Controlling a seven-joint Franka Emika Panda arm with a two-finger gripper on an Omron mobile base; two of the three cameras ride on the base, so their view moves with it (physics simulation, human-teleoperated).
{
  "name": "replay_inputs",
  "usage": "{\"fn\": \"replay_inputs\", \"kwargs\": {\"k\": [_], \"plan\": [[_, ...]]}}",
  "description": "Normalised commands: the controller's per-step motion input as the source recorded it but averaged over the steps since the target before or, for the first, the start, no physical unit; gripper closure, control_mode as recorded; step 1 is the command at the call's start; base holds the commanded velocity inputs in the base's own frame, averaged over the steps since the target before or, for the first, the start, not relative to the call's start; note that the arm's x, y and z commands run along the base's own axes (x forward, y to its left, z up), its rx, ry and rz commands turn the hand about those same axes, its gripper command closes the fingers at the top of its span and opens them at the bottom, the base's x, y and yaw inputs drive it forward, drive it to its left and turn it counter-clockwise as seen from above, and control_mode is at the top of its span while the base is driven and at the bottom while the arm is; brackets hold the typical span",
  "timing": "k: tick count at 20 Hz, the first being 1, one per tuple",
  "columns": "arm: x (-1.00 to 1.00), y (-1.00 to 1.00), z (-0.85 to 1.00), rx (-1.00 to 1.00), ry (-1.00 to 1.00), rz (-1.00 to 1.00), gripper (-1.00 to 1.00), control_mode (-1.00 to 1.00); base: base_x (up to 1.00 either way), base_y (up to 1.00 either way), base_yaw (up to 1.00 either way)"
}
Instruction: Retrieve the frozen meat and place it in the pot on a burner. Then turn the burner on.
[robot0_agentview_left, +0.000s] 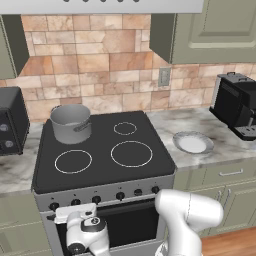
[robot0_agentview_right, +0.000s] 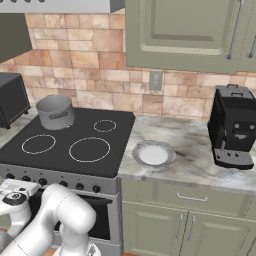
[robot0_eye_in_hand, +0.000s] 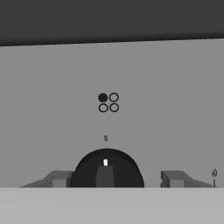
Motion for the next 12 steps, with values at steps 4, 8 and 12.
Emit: {"fn": "replay_inputs", "kwargs": {"k": [4, 8, 12], "plan": [[0.00, 0.00, 0.00, 0.00, -0.05, 0.00, 1.00, -1.00, 0.00, 0.00, 0.00], [0.00, 0.00, 0.00, 0.00, -0.04, 0.00, 1.00, -1.00, 0.00, 0.00, 0.00], [0.05, 0.00, 0.00, 0.00, -0.01, 0.00, 1.00, -1.00, 0.00, 0.00, 0.00]]}}
